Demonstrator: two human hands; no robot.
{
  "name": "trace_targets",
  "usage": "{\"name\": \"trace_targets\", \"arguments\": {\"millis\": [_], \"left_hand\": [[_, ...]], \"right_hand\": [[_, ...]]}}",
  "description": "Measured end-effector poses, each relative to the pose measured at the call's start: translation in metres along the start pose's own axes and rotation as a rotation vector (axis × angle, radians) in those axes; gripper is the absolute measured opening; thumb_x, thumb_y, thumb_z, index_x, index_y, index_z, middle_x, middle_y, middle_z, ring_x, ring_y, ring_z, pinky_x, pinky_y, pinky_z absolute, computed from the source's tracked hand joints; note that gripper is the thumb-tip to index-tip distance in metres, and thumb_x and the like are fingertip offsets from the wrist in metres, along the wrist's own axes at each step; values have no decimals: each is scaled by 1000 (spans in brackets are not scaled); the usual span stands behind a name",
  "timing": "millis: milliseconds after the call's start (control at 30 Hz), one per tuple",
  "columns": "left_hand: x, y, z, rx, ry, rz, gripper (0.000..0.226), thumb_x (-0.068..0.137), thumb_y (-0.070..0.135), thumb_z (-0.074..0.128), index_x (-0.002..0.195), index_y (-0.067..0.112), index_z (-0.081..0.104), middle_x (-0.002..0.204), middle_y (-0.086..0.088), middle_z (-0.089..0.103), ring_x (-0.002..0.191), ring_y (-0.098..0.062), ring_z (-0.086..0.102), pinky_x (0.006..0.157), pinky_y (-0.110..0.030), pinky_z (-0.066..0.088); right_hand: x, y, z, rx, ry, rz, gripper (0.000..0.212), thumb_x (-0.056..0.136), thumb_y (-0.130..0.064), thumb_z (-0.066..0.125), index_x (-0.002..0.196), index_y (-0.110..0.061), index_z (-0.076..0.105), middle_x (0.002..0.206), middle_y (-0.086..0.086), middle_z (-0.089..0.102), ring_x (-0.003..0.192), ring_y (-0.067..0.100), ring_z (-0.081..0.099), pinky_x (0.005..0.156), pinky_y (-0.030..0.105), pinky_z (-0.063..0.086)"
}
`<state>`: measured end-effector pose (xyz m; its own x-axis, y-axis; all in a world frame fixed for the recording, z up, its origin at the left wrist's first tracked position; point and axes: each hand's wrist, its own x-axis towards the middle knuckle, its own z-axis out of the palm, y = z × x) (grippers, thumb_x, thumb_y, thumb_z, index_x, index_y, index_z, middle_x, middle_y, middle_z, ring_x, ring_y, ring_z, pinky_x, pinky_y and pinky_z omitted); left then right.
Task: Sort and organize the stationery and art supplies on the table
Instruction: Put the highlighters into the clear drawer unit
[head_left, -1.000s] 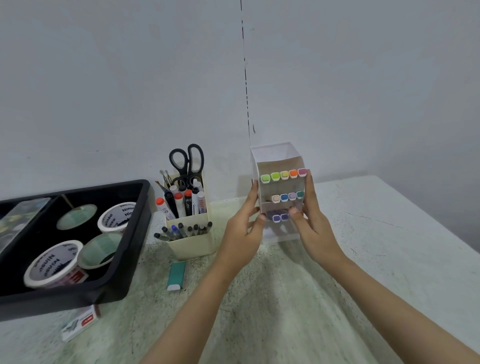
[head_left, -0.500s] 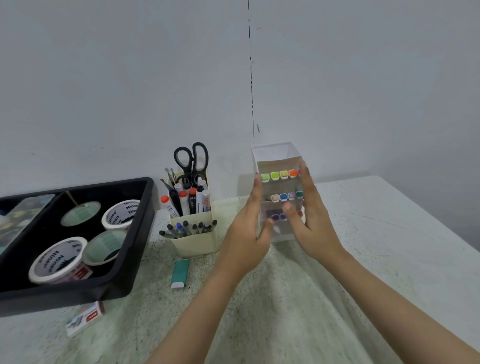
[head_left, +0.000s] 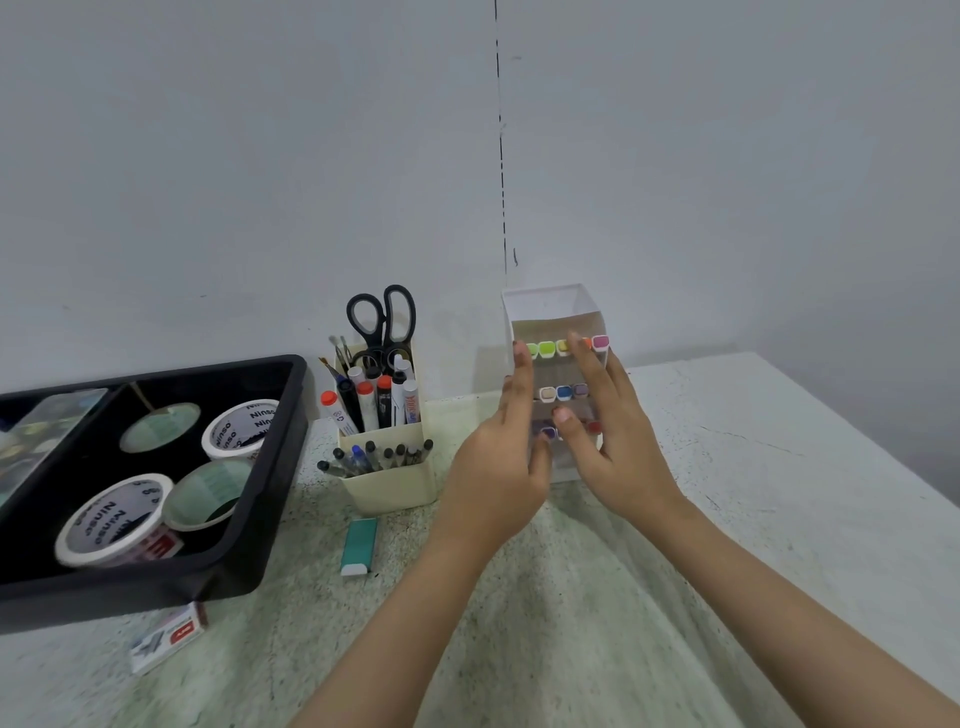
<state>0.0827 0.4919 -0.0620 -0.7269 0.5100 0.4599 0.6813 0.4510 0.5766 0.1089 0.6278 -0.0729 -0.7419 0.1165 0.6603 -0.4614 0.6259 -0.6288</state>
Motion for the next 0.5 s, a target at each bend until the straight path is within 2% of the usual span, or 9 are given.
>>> {"name": "trace_targets", "arguments": {"millis": [67,200,333,400,467,500], "left_hand": [[2,1,0,62,12,22,85,94,14,48,141,32,-20,63,11,31,45,-2,41,43,-14,32],[4,-2,2,117,11,42,85,95,18,47,140,28,-24,85,-8,60,47,-3,40,41,-16,28],[-1,-8,6,43,-12,8,89,95,19,47,140,36,-27,81,10,57,57,-4,51,48,-17,41],[-9,-12,6,-64,-55,-75,90,96,21,46,136,45,-30,111,5,62,81,-10,61,70,-24,52],[-22,-15,2,-77,-81,-97,82,97,23,46,139,46,-21,138,10,46,115,-6,52,91,-20,43],[-30,-19,0,-51,-64,-86,75,97,23,46,145,41,-8,141,13,42,123,-2,45,98,-17,37]], "right_hand": [[-1,0,1,24,5,5,59,93,-35,46,145,-42,20,149,-5,28,114,-8,46,73,4,44],[-2,3,1,32,-8,11,58,94,-33,48,145,-42,21,149,-7,27,115,-7,46,73,4,44],[-3,7,-2,15,-39,2,61,94,-34,47,146,-46,17,153,-7,19,118,-9,43,76,4,43],[-6,6,0,-10,-30,33,63,92,-41,45,145,-51,11,158,-4,5,132,-10,28,87,4,39],[-14,4,5,-139,89,32,65,90,-38,46,145,-47,13,159,1,-1,142,2,14,105,17,28],[-19,2,8,-227,163,-18,62,89,-33,47,145,-38,21,158,5,8,142,11,19,108,24,25]]}}
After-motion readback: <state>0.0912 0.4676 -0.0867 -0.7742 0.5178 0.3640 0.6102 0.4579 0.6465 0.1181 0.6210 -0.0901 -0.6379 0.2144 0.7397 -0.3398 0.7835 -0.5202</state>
